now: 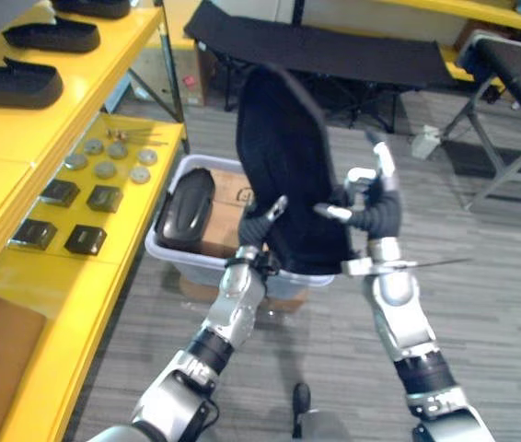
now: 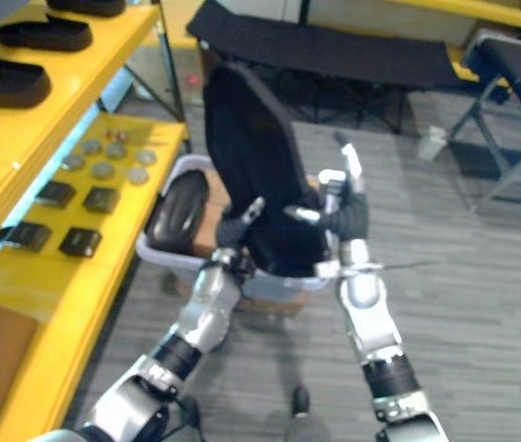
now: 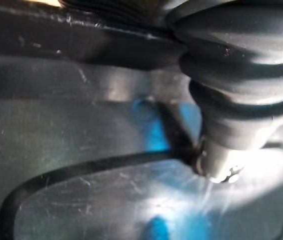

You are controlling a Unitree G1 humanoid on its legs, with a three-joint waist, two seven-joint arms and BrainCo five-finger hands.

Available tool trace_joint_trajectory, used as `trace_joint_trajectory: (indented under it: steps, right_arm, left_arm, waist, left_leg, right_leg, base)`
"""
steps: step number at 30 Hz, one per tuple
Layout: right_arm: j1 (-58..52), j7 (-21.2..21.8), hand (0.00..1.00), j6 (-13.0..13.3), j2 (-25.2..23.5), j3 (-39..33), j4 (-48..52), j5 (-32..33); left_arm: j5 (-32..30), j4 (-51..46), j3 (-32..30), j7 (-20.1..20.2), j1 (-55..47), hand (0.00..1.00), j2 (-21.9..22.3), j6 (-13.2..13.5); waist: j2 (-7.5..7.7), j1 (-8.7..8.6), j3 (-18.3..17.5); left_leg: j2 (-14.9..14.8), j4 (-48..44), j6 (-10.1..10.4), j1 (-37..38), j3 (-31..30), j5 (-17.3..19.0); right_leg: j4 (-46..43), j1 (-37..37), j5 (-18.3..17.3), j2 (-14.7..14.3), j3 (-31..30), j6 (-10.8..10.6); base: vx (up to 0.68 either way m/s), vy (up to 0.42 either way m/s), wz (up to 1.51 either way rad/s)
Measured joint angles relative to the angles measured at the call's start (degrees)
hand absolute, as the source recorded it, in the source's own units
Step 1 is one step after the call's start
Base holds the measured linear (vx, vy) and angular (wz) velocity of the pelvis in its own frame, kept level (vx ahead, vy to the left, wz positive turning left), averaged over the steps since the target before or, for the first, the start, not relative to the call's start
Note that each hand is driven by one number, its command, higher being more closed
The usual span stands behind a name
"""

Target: Walk over and take plastic housings, then place them on the shelf

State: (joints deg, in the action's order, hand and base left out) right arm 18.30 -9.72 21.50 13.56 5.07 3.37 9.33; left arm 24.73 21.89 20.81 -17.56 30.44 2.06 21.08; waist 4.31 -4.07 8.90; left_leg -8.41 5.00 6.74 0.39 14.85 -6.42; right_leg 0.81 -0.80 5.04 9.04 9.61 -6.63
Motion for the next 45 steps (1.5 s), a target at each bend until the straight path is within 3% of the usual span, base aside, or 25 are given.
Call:
trace_joint_trajectory:
  steps: [3, 8, 12, 16, 20, 23, 30, 33, 38, 42, 45]
  right_arm:
    - [-1.8, -0.3, 0.00, -0.5, 0.1, -4.2, 4.6, 2.4]
    - [-13.2, -0.2, 0.00, 1.8, -2.8, -17.2, 9.9, 17.6]
    - [-23.9, 1.0, 0.00, 3.7, -7.6, -19.7, 12.0, 22.3]
    - [-31.7, 1.0, 0.00, 3.4, -12.0, -19.8, 11.5, 22.4]
    - [-39.2, -0.2, 0.00, 2.9, -15.1, -20.2, 4.4, 22.8]
    - [-41.1, 0.2, 0.00, 2.9, -16.8, -20.8, 1.0, 24.3]
    - [-36.6, 9.2, 0.00, 1.9, -15.5, -21.8, 0.3, 24.2]
    - [-33.8, 12.3, 0.00, 0.2, -13.5, -17.5, 0.3, 24.3]
    - [-22.8, 14.3, 0.00, -1.7, -9.5, -5.8, -4.0, 23.3]
    - [-15.5, 12.8, 0.00, -1.7, -9.7, 0.9, -8.9, 20.1]
    - [-12.5, 10.9, 0.00, -1.7, -10.6, 4.4, -9.0, 18.6]
  left_arm:
    - [-11.9, -6.1, -2.2, -6.0, -2.2, 1.00, 0.3, -1.3]
    - [-30.2, -11.2, -6.9, -16.1, -11.1, 1.00, -2.2, -5.5]
    - [-36.5, -14.6, -11.6, -20.9, -16.9, 1.00, -4.2, -6.6]
    - [-36.0, -21.0, -13.1, -21.1, -22.1, 1.00, -4.3, -5.5]
    - [-31.6, -27.5, -13.2, -16.6, -31.1, 1.00, -3.8, -2.5]
    - [-29.1, -27.8, -13.9, -14.6, -34.3, 1.00, -3.9, -2.0]
    - [-30.0, -29.8, -19.9, -16.6, -34.6, 1.00, -4.1, -2.2]
    - [-31.0, -35.8, -25.4, -19.1, -35.7, 1.00, -4.0, -2.5]
    - [-31.9, -41.5, -35.8, -22.5, -40.9, 1.00, -3.8, -2.5]
    - [-31.1, -43.9, -40.3, -22.4, -45.2, 1.00, -3.3, -2.5]
    - [-29.3, -46.1, -42.2, -21.1, -47.4, 1.00, -1.5, -2.2]
  waist:
    - [-1.36, 0.09, -0.9]
    - [-3.08, -0.48, -3.4]
    - [-3.73, -2.48, -4.7]
    - [-3.76, -2.92, -5.9]
    - [-4.06, -3.07, -6.8]
    - [-4.77, -2.96, -7.3]
    - [-4.95, -2.33, -7.4]
    - [-5.04, -0.10, -7.6]
    - [-4.89, 6.19, -7.6]
    - [-4.02, 10.72, -7.4]
    - [-3.10, 13.00, -6.9]
  left_leg:
    - [-0.1, 0.1, 0.1, 1.4, 0.1, 0.1]
    - [-0.2, 0.1, 0.2, 1.7, 0.4, 0.2]
    - [-0.4, 0.1, 0.2, 1.7, 1.5, 0.8]
    - [-0.4, 0.1, 0.2, 1.5, 3.0, 1.1]
    - [-0.4, 0.1, 0.4, 1.4, 3.3, 1.8]
    - [-0.3, 0.1, 0.6, 1.5, 3.2, 1.8]
    - [0.0, 0.1, 0.6, 1.1, 0.4, 1.7]
    - [0.2, 0.1, 0.6, -1.5, -4.5, 1.1]
    - [2.4, 0.0, 0.3, -4.0, -14.7, -0.6]
    - [5.2, -0.1, -0.2, -4.5, -20.9, -1.2]
    - [6.2, 0.1, -0.5, -4.6, -22.5, -1.3]
  right_leg:
    - [-0.1, 1.2, 0.0, 0.0, 0.0, 0.0]
    - [-0.2, 1.3, -1.3, -0.2, -0.1, -0.3]
    - [-0.1, 0.6, -1.2, -0.3, -1.1, -0.4]
    - [0.0, -0.3, -1.2, -0.3, -2.2, -0.4]
    - [0.4, -0.3, -1.2, -0.4, -2.3, -0.4]
    - [0.9, -0.2, -1.2, -0.3, -2.2, -0.5]
    - [1.5, 1.9, -1.2, 0.1, 0.8, -0.7]
    - [1.7, 2.9, -2.1, 0.2, 5.8, -1.0]
    - [1.6, 7.2, -3.4, 1.2, 16.2, -1.3]
    - [0.6, 10.8, -5.3, 2.8, 22.4, -2.3]
    - [-0.9, 11.5, -6.7, 3.7, 24.2, -2.5]
  base:
    - [0.00, 0.000, 0.00]
    - [-0.03, -0.003, -0.03]
    - [-0.02, 0.000, -0.13]
    - [0.01, 0.005, -0.18]
    - [0.05, 0.000, -0.04]
    - [0.07, 0.001, 0.01]
    - [0.03, 0.001, 0.19]
    - [0.01, -0.009, 0.81]
    - [0.04, -0.007, 1.05]
    - [0.05, 0.018, 0.88]
    - [0.02, 0.015, 0.43]
